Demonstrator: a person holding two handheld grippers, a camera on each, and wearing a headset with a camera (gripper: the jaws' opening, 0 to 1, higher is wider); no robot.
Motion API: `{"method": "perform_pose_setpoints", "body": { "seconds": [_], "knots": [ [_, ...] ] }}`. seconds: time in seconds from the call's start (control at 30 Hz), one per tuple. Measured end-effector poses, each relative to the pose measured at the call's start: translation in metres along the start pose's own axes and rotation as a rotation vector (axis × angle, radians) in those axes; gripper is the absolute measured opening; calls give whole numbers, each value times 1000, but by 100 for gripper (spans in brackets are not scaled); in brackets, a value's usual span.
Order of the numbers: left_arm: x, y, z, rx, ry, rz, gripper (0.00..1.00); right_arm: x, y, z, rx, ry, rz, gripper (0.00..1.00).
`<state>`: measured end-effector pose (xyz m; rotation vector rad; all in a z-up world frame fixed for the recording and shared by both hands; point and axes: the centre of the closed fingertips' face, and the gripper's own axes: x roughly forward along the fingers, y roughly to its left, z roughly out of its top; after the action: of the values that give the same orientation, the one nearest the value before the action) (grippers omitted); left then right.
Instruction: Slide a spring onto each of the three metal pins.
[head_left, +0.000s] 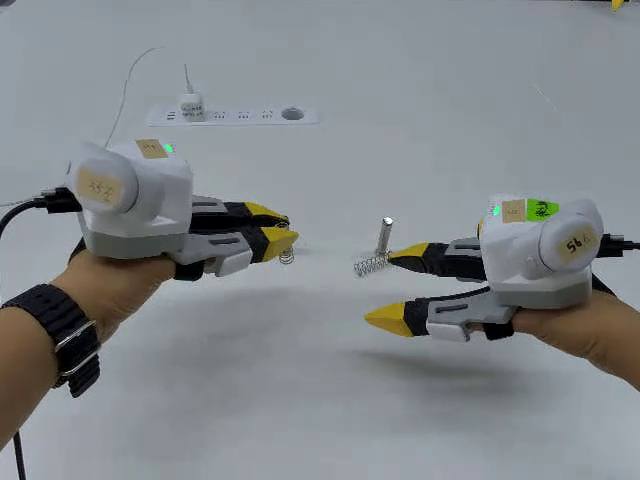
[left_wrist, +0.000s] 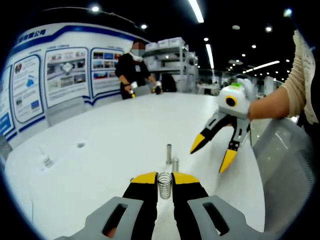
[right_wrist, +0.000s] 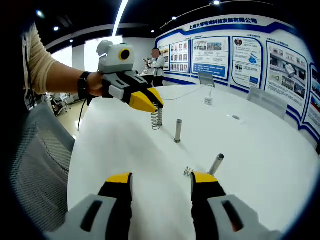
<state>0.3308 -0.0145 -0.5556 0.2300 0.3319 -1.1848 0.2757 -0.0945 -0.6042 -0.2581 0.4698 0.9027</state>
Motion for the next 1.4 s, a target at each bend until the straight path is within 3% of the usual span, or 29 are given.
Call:
{"method": "perform_pose_setpoints", "body": {
  "seconds": [0.77, 1.1, 1.4],
  "knots": [
    [12, 38, 19, -3, -3, 94, 10, -6, -8, -1, 44, -19, -40, 49],
    [19, 49, 20, -22, -4, 119, 10, -7, -12, -2, 56, -26, -47, 49],
    [24, 50, 15, -31, 16, 114, 10, -8, -15, -2, 61, -30, -53, 49]
  ]
}}
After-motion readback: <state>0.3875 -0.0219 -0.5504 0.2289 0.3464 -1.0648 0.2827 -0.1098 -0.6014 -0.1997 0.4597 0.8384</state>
